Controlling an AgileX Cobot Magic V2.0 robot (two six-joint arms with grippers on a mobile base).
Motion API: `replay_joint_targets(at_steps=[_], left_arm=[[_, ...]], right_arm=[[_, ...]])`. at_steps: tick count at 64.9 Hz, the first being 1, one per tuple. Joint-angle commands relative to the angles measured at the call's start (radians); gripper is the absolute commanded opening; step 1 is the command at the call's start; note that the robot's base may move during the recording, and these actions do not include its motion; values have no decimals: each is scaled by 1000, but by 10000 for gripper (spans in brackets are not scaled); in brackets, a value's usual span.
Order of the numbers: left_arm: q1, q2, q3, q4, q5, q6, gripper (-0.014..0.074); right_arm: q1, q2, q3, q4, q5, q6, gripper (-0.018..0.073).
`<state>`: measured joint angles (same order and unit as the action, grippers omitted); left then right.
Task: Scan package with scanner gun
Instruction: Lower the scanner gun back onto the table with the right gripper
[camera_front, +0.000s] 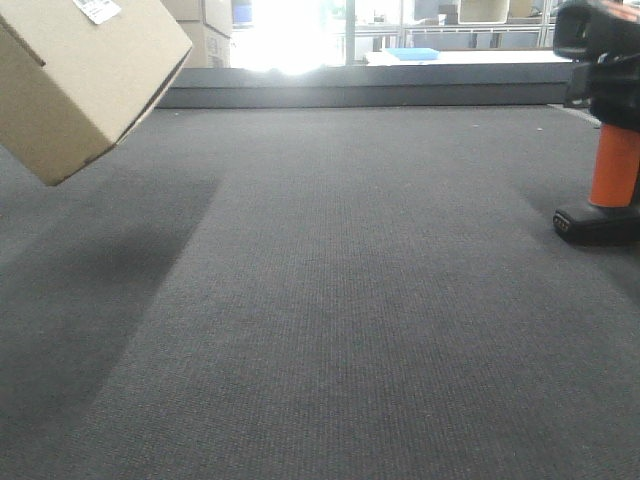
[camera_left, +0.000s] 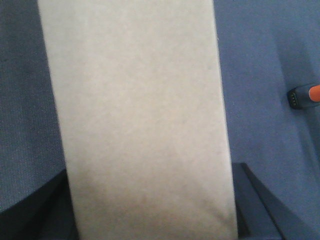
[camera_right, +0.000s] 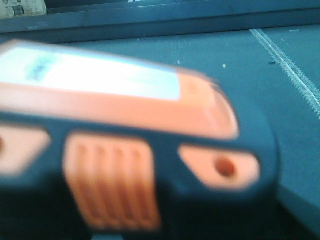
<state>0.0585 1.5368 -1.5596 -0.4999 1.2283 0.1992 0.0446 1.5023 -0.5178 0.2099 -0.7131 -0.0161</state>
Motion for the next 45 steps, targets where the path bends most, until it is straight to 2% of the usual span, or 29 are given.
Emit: replay_joint_targets(at_steps=[1, 45], left_arm=[[-2, -17, -1, -11, -7, -1, -111], [-2, -17, -1, -13, -7, -1, -111]], right_arm=[[0, -7, -10, 4, -38, -1, 424], [0, -31, -10, 4, 139, -72, 555]])
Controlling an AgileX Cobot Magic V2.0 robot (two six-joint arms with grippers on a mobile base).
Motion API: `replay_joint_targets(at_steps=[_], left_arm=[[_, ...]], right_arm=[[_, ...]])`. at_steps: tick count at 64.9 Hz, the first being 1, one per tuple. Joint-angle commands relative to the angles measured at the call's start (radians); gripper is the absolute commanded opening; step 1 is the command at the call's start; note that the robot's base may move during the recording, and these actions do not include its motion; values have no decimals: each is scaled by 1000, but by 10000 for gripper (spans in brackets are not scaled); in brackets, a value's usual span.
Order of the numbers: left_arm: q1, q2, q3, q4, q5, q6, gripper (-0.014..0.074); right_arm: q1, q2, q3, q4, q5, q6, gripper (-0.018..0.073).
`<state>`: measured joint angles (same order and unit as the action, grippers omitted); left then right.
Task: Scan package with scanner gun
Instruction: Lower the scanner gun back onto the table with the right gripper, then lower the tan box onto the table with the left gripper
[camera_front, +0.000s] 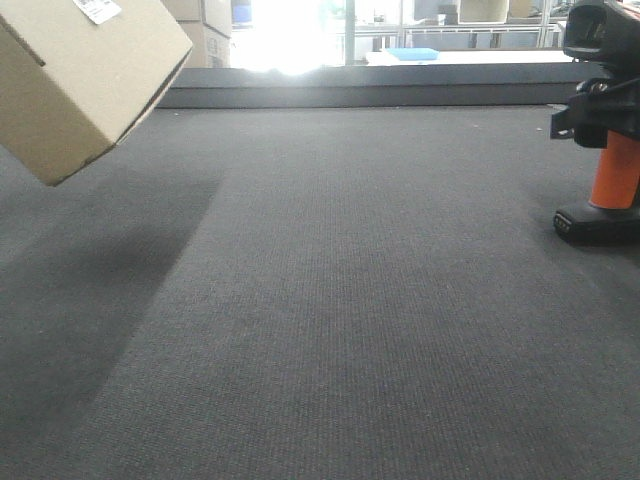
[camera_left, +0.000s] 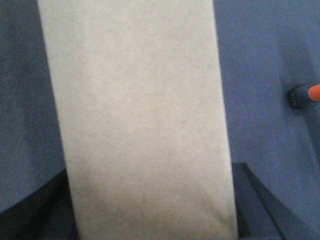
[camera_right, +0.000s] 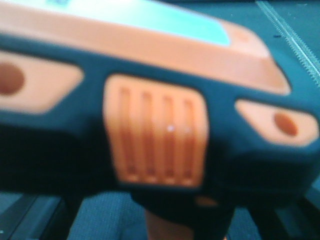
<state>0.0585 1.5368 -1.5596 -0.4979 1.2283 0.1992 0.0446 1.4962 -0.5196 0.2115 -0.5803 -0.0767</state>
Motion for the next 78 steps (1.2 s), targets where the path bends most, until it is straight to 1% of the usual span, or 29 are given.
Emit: replay_joint_targets(at_steps=[1, 11, 21, 25, 30, 42, 46, 52, 55, 59, 60, 63, 64, 66, 67, 68, 69, 78], left_arm=[[-2, -17, -1, -15, -7, -1, -111], [-2, -17, -1, -15, -7, -1, -111], [-2, -17, -1, -15, -7, -1, -111], [-2, -17, -1, 0, -7, -1, -111], [-2, -17, -1, 48, -7, -1, -111], [-2, -17, -1, 213, -7, -1, -111], [-2, -17, -1, 264, -7, -1, -111], [-2, -17, -1, 349, -7, -1, -111], [-2, -14, -1, 404, -7, -1, -111], [-2, -9, -1, 448, -7, -1, -111], [-2, -6, -1, 455, -7, -1, -111], [-2, 3, -1, 465, -7, -1, -111], [0, 9, -1, 465, -7, -1, -111], [0, 15, -1, 465, -7, -1, -111], [0, 21, -1, 465, -7, -1, -111], [0, 26, -1, 465, -7, -1, -111], [0, 35, -1, 465, -7, -1, -111], [0, 93, -1, 465, -7, -1, -111]], right_arm=[[0, -27, -8, 2, 8, -12, 555], [0, -81, -8, 2, 67, -12, 555], [0, -143, -8, 2, 190, -12, 555], [0, -174, -5, 2, 228, -12, 555], [0, -215, -1, 2, 278, -12, 551], [0, -331, -1, 2, 410, -12, 549], [0, -382, -1, 2, 456, -12, 530], [0, -450, -1, 2, 508, -12, 430], [0, -483, -1, 2, 531, -12, 332], [0, -532, -1, 2, 570, -12, 194], [0, -547, -1, 2, 580, -12, 139], [0, -578, -1, 2, 610, -12, 28], [0, -587, -1, 2, 618, -12, -24], [0, -605, -1, 2, 634, -12, -76], [0, -614, -1, 2, 640, -12, -125], [0, -623, -1, 2, 645, -12, -155], [0, -632, -1, 2, 648, -12, -167], [0, -706, -1, 2, 652, -12, -158]])
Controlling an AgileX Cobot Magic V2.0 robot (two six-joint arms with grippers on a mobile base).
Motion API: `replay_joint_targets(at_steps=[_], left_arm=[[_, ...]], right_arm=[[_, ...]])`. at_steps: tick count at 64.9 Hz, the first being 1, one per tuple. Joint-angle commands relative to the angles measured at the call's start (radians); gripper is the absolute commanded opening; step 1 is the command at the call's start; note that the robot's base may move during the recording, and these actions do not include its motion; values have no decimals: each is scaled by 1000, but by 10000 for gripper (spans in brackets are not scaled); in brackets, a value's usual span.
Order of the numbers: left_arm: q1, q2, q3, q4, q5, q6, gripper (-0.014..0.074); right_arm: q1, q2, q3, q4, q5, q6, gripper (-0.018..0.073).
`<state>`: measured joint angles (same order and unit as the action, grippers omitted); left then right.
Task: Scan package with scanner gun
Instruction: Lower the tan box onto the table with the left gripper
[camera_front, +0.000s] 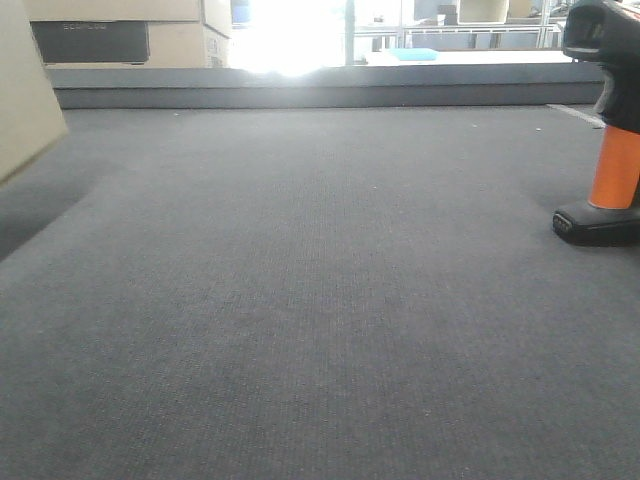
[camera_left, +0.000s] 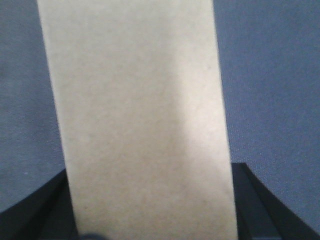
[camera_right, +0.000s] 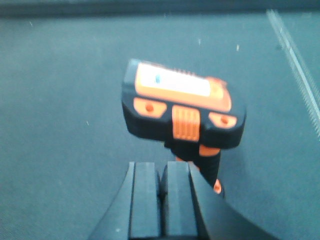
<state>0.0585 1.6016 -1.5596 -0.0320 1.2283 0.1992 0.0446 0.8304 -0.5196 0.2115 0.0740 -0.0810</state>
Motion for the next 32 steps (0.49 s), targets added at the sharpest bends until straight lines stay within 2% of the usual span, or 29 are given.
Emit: replay_joint_targets(at_steps=[1, 21, 27, 30, 32], left_arm=[[0, 30, -1, 0, -7, -1, -111], [0, 120, -1, 0, -7, -1, -94], [0, 124, -1, 0, -7, -1, 38], [0, 124, -1, 0, -7, -1, 152], [0, 124, -1, 0, -7, -1, 268]], right_arm=[[0, -43, -1, 2, -3, -7, -158], [0, -86, -1, -8, -3, -7, -158], [0, -86, -1, -15, -4, -7, -158], [0, -86, -1, -16, -4, -7, -158], [0, -86, -1, -16, -4, -7, -158]])
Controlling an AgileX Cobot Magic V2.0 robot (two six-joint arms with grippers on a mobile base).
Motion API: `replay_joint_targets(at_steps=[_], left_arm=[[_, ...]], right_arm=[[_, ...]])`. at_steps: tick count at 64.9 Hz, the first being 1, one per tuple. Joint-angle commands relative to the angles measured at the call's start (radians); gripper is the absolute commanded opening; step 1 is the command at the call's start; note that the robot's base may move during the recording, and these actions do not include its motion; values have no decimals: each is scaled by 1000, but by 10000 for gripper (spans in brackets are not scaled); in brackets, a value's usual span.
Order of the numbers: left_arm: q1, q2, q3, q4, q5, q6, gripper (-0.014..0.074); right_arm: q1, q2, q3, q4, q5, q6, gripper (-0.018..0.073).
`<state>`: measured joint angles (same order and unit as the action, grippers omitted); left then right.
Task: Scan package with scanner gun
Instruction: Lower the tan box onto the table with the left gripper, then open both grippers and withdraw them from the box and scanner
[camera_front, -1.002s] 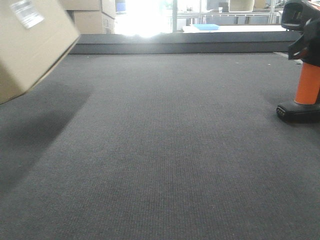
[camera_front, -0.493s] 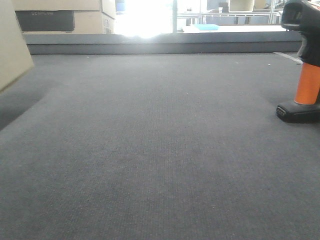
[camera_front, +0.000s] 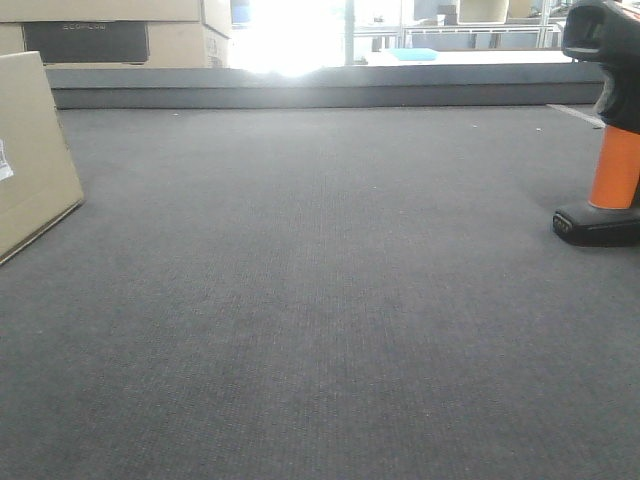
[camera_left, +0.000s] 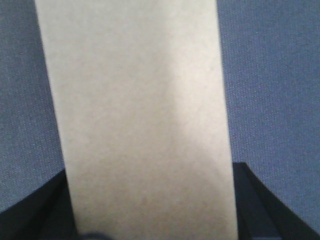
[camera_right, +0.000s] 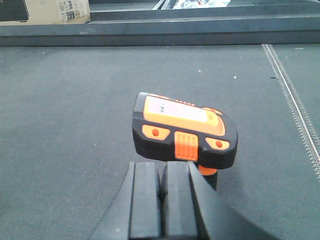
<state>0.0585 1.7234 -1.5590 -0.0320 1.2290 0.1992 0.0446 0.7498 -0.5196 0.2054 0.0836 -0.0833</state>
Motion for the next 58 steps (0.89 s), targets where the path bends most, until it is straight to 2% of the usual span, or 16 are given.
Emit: replay_joint_targets(at_steps=[1, 8, 17, 34, 40, 45, 53, 58], left_arm=[[0, 2, -2, 0, -8, -1, 330], [0, -2, -2, 0, -8, -1, 628], [0, -44, -2, 0, -8, -1, 536], [0, -237, -2, -11, -8, -1, 520], [0, -315, 7, -36, -8, -1, 436], [0, -381, 38, -57, -13, -1, 306], [0, -493, 136, -76, -116, -1, 88], [0, -578, 233, -79, -218, -1, -45]], right_arm=[[0, -5, -1, -10, -13, -5, -158], [0, -5, -1, -10, -15, -5, -158], [0, -5, -1, -10, -17, -5, -158], [0, -5, -1, -53, -13, -5, -158], [0, -5, -1, -63, 5, -5, -158], [0, -5, -1, -63, 32, -5, -158], [0, -30, 6, -63, 60, -5, -158], [0, -78, 23, -63, 60, -5, -158]])
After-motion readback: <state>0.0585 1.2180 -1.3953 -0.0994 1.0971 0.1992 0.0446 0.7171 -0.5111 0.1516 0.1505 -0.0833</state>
